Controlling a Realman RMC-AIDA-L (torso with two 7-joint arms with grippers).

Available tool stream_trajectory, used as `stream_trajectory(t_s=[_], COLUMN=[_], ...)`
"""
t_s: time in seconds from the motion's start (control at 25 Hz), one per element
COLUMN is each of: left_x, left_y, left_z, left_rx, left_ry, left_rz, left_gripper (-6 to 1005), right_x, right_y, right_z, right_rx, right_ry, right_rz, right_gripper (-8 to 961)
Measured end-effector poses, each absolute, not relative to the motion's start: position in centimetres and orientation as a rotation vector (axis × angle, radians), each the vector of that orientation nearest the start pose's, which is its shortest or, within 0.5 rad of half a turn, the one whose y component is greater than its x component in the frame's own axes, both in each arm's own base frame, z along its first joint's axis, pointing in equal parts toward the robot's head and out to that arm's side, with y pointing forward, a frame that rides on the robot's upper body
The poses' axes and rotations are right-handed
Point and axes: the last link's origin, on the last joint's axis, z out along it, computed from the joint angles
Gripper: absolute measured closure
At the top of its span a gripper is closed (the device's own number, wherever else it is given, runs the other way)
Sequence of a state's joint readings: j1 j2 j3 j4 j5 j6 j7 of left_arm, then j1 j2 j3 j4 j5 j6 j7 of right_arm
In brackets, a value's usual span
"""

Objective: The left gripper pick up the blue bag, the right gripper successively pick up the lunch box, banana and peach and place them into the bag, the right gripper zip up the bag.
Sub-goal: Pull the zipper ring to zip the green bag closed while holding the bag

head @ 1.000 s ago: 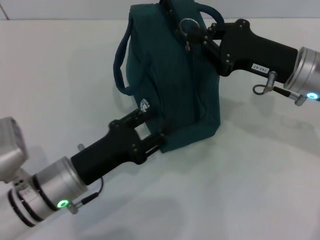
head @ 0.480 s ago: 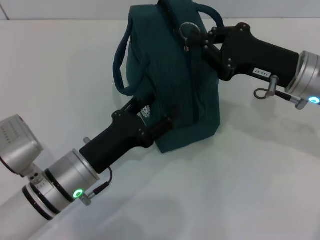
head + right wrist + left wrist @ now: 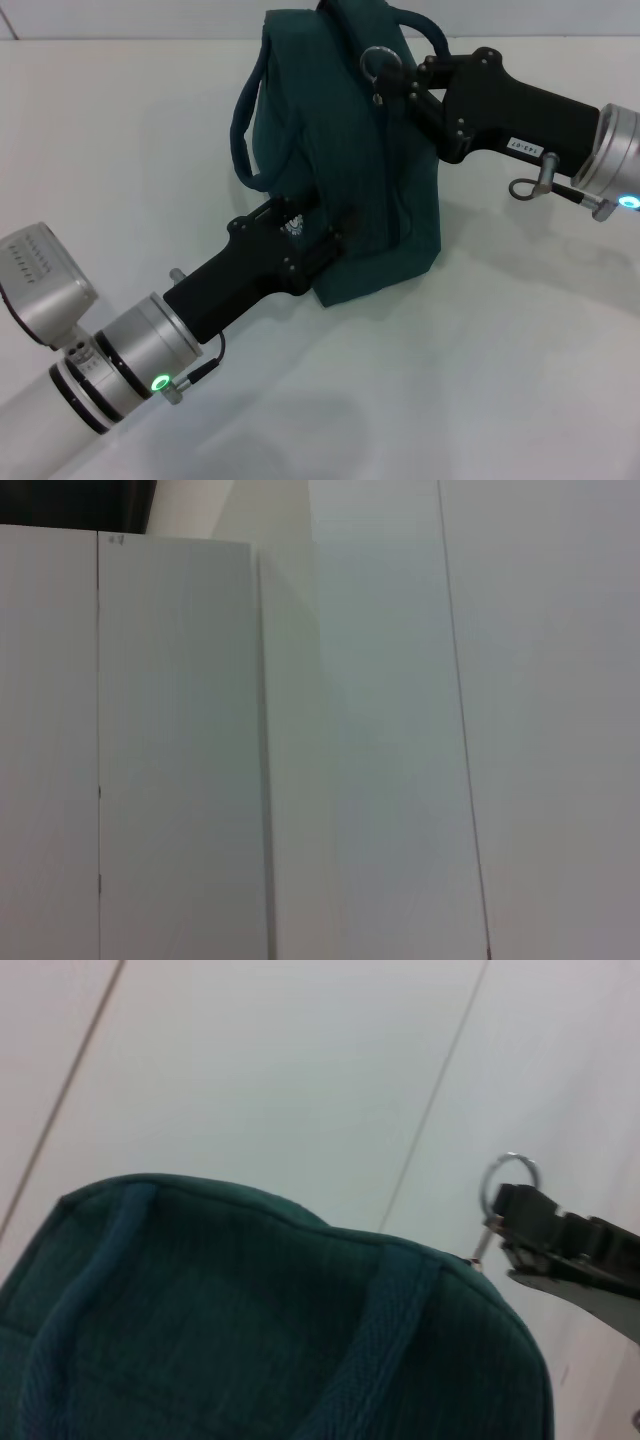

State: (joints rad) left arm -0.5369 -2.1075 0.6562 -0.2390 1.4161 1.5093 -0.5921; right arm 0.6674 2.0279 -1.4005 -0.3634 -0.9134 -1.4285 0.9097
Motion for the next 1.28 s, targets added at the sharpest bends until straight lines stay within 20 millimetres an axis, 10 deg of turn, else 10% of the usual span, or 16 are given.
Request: stream_trajectory(t_s=[0.32, 0.8, 1.28], left_x=[-25.2, -25.4, -27.4], left_y=[26.0, 26.0, 24.6], left_z=[-9.7, -9.3, -4.2], left_rx=[-2.235, -2.279, -2.416], left_ry=[-0.725, -0.679, -0.504], left_rz=[-1.215, -1.206, -1.278], left_gripper=[598, 716, 833], right_x=[17.3, 18.0, 18.0], right_y=[36.3, 35.5, 31.4], right_z=[-3.0, -3.1, -3.3], right_rx=[-2.503, -2.498, -2.589], right_ry=[0.178, 0.196, 0.205], right_rz=[1.225, 1.256, 1.465], right_gripper=[938, 938, 938])
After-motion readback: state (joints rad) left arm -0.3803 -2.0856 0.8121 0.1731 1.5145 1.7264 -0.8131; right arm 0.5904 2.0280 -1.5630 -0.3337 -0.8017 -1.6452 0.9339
